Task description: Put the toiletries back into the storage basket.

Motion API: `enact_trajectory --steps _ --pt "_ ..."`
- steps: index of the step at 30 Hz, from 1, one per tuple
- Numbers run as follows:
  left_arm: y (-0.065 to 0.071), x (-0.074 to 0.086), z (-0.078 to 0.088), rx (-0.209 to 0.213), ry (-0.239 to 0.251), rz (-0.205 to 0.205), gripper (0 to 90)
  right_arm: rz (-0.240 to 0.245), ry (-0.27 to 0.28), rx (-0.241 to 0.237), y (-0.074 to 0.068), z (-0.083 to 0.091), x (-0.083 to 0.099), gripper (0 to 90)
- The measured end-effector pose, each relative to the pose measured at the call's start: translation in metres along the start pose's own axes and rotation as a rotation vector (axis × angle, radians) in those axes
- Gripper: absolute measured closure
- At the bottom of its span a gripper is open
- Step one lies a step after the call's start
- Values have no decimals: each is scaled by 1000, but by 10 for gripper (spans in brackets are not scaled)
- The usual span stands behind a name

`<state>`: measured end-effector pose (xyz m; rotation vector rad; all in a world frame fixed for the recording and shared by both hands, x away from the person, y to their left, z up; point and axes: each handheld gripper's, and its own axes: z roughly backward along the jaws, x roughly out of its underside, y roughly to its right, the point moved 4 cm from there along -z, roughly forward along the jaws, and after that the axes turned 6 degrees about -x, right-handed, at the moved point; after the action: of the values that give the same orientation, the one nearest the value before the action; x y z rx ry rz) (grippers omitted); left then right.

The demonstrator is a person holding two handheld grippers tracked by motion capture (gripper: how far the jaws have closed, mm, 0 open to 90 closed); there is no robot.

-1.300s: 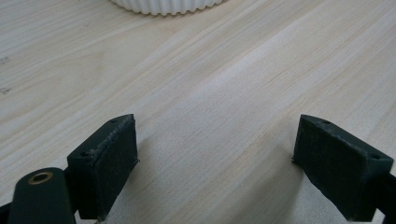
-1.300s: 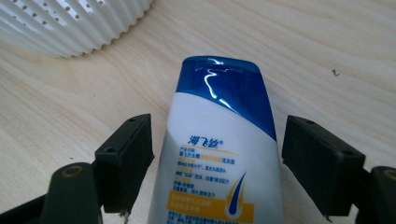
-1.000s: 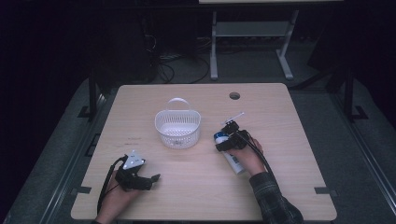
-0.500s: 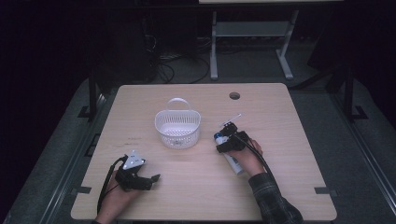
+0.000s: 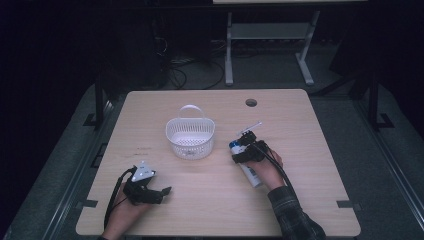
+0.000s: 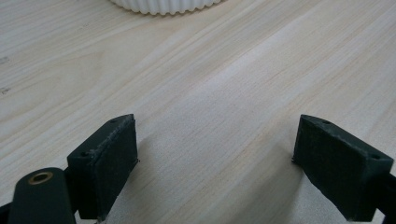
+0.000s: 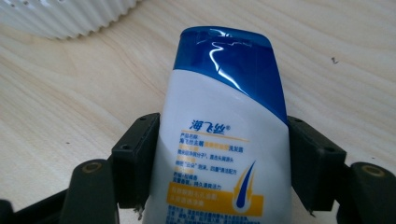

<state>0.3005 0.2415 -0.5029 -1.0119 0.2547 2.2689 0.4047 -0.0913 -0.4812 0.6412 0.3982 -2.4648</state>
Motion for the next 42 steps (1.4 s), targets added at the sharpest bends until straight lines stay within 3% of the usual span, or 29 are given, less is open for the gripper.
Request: enact_trajectory --steps 8,42 --pt "0 0 0 0 0 0 127 3 58 -29 1 14 1 324" --pt "0 0 0 0 -2 -3 127 14 355 -56 8 82 6 330"
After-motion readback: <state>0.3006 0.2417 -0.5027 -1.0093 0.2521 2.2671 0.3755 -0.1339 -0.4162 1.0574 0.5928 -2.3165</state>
